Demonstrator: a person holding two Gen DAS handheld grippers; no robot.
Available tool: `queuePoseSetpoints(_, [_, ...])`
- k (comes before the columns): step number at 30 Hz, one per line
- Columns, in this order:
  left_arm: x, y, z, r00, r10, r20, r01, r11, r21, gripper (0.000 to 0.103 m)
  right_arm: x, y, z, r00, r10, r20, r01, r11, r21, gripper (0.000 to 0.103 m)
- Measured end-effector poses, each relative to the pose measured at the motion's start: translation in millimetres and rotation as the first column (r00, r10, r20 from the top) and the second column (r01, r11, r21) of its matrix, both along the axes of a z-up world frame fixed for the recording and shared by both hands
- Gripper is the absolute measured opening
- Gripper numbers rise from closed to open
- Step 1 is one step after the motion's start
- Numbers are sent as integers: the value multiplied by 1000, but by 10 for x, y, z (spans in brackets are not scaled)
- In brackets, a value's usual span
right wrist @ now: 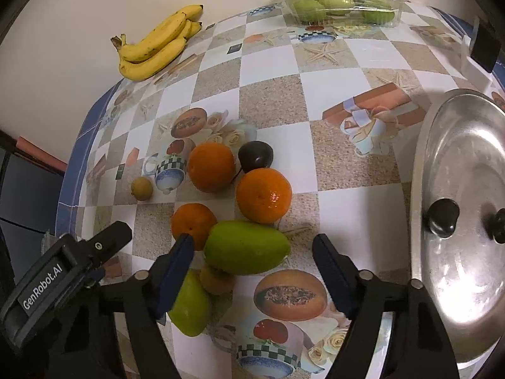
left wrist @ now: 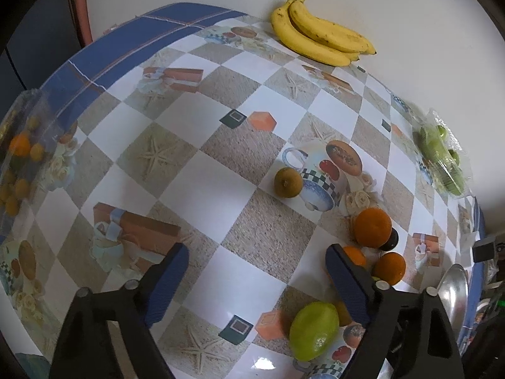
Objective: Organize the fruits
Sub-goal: 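Grasp a green apple with the left tool while the right tool grasps a green mango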
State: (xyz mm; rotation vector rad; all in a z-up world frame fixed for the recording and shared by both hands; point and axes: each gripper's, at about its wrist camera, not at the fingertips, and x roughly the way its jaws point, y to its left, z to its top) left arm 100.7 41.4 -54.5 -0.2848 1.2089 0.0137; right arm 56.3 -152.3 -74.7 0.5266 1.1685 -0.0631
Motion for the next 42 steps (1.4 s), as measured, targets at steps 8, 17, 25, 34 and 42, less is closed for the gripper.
queuePoseSetpoints(8, [-22, -27, -4, 1000, -5, -15, 4, 999, -34, 84, -2, 18, -10, 1000, 6, -4, -6, 1000, 26, 59])
queuePoseSetpoints(17, [-90, -159, -3, 998, -56, -33, 54, 996, -68, 80, -120, -22, 137, 1000, 10, -14, -10, 1000, 7, 59])
queuePoseSetpoints(25, [-182, -286, -73, 992, -98, -85, 91, 992, -89, 66, -334, -169, 256, 999, -17, -35, 16, 999, -39, 59])
queuePoseSetpoints(34, [-255, -461, -120, 982, -146, -119, 136, 987, -88, 54, -436, -272, 343, 999, -38, -22, 36, 998, -54, 59])
queuePoseSetpoints(42, [-284, -515, -200, 976, -159, -149, 147, 985, -94, 43, -451, -318, 350, 999, -48, -21, 47, 998, -41, 59])
